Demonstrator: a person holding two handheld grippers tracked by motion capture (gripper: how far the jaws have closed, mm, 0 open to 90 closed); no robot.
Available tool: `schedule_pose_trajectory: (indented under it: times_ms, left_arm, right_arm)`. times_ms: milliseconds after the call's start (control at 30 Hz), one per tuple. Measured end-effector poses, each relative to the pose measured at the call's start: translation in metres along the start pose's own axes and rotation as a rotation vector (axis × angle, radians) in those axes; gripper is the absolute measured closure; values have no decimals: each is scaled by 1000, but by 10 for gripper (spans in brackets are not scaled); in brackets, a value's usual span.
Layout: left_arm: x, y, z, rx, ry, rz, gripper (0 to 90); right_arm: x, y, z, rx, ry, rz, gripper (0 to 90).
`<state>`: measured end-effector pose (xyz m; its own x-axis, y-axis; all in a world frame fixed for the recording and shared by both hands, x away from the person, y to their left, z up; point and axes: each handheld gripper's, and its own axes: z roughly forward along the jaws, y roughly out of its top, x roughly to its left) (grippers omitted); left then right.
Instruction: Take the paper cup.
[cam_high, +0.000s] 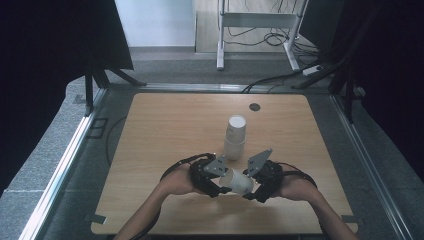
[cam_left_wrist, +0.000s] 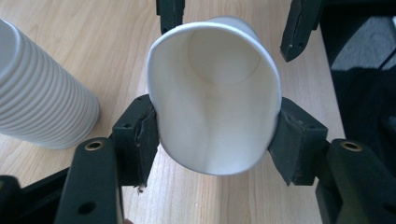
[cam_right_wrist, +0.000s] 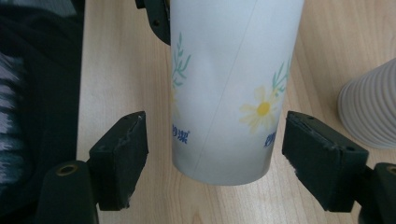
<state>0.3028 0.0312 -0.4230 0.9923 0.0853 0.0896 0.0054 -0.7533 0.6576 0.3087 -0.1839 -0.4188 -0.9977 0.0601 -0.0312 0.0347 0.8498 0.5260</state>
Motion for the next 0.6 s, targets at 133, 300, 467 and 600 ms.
schedule_pose_trajectory:
  times_ms: [133, 300, 467, 600]
  left_arm:
    - [-1, 3, 2, 18, -5, 8, 378]
    - [-3, 8, 4, 44, -3, 38, 378]
    - [-3, 12, 5, 63, -3, 71, 377]
    - [-5, 14, 5, 65, -10, 69, 376]
  right_arm:
    - [-1, 4, 5, 36, -5, -14, 237]
    - [-2, 10, 12, 66, 3, -26, 256]
    - [-1, 14, 16, 101, 11, -37, 286]
    - [0, 15, 19, 109, 22, -40, 308]
